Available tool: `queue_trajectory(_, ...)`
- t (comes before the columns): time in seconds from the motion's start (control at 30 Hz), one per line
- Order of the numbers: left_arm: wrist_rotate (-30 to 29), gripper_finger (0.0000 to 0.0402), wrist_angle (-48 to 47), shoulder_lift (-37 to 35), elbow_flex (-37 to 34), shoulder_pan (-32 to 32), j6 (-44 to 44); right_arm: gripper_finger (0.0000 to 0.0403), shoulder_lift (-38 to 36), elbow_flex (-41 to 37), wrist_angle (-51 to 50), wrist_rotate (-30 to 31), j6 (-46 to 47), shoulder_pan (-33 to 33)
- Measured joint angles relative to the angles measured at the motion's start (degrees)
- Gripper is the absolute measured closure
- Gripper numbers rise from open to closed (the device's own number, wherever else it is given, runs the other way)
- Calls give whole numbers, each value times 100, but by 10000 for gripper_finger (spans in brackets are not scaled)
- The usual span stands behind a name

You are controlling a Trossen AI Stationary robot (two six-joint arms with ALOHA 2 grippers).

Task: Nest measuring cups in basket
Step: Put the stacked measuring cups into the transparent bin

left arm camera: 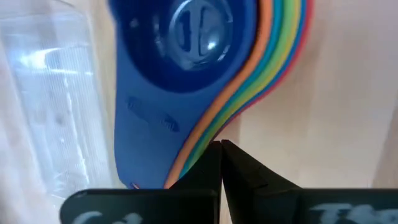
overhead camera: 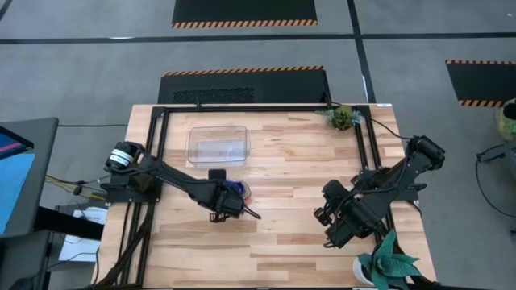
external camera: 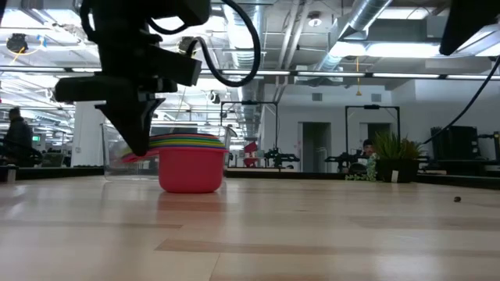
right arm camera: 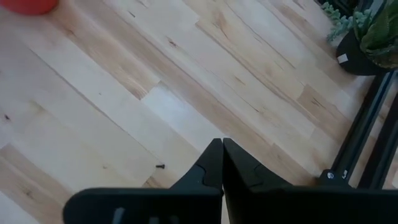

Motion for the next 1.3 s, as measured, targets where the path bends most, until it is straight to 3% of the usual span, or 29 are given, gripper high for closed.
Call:
queue_trajectory(0.23, -270, 401, -19, -2, 4, 159, 63, 378, 0, 0, 4, -2, 2, 9)
queue_trajectory(0.4, 295, 401, -429, -52, 442, 57, -299, 382, 0, 0, 7, -2, 0, 11)
queue_trajectory(0.6, 1184, 401, -1690, -88, 1848, -56, -1908, 385, 0, 0, 4, -2, -4, 11)
queue_trajectory(0.73, 1366, 401, -1648, -87, 2142, -312, -2810, 379, 0, 0, 3, 36, -8, 11)
queue_trajectory(1.03, 769, 393, -1435, -9, 2085, -938, -1287, 379, 0, 0, 4, 90, -289, 11)
queue_trajectory(1.3, 934, 316, -1236, -33, 2085, -856, -577, 383, 0, 0, 33, 87, -282, 11)
